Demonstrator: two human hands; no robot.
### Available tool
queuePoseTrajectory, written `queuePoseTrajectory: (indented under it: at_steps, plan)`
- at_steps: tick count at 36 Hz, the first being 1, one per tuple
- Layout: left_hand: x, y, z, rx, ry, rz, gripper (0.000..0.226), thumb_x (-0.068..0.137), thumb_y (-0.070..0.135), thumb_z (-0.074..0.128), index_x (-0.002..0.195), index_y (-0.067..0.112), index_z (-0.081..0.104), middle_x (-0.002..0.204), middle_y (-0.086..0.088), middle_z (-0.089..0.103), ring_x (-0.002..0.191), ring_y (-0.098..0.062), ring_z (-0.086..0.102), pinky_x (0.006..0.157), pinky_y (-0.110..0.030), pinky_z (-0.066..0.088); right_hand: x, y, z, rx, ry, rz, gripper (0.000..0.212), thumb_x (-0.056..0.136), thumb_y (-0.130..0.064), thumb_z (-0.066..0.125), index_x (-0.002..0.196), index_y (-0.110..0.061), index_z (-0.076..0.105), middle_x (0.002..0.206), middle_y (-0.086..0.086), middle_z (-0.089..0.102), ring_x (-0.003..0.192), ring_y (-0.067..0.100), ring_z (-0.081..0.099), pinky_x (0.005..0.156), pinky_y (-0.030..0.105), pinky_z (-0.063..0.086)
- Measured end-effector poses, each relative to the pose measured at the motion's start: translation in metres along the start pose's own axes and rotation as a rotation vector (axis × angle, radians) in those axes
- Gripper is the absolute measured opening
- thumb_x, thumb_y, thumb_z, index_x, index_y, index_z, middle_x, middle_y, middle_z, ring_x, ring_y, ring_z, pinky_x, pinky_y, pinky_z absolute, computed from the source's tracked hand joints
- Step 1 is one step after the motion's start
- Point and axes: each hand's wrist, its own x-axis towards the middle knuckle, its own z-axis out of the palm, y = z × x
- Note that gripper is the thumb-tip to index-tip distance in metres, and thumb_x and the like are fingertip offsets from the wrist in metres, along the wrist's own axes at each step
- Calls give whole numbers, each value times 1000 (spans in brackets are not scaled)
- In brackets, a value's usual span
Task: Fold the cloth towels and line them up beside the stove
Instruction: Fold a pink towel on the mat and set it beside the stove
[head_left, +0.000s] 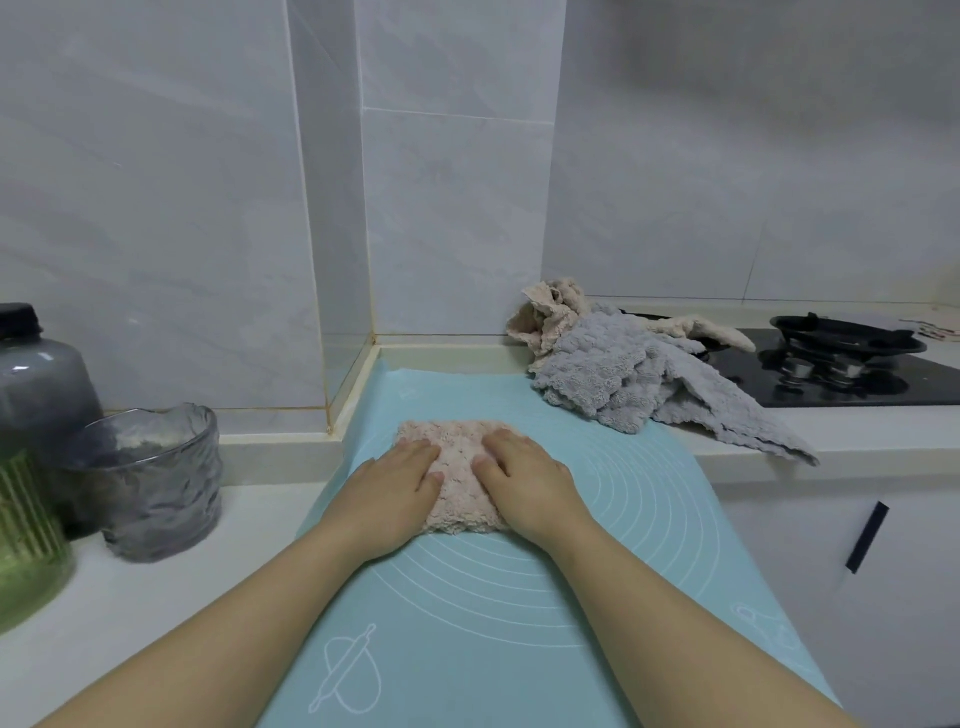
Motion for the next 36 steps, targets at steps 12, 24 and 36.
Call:
queuePoseTrajectory:
  at_steps: [12, 24, 36]
  plan:
    - [4, -3, 2, -93, 98, -195, 64, 91, 50, 42, 145, 21, 20, 137, -7, 46, 127, -24, 40, 100, -33, 37, 5, 6, 2, -43, 89, 211, 45, 87, -51, 44, 102, -10, 56, 113, 5, 58, 116, 25, 44, 97, 37, 29]
    - [-6, 21, -30, -751, 160, -407, 59, 80, 13, 70, 131, 27, 42, 102, 6, 58, 90, -8, 56, 71, -13, 45, -12, -10, -24, 458, 52, 340, 36, 84, -30, 63, 118, -27, 51, 100, -7, 62, 94, 13, 57, 87, 30, 46]
    - [11, 100, -64, -1486, -292, -577, 59, 90, 5, 54, 134, 40, 38, 123, -3, 57, 95, -23, 63, 71, -36, 53, -53, 17, -116, 1231, 97, 736, 45, 88, -12, 60, 125, -29, 41, 98, 7, 65, 75, 15, 67, 60, 25, 50]
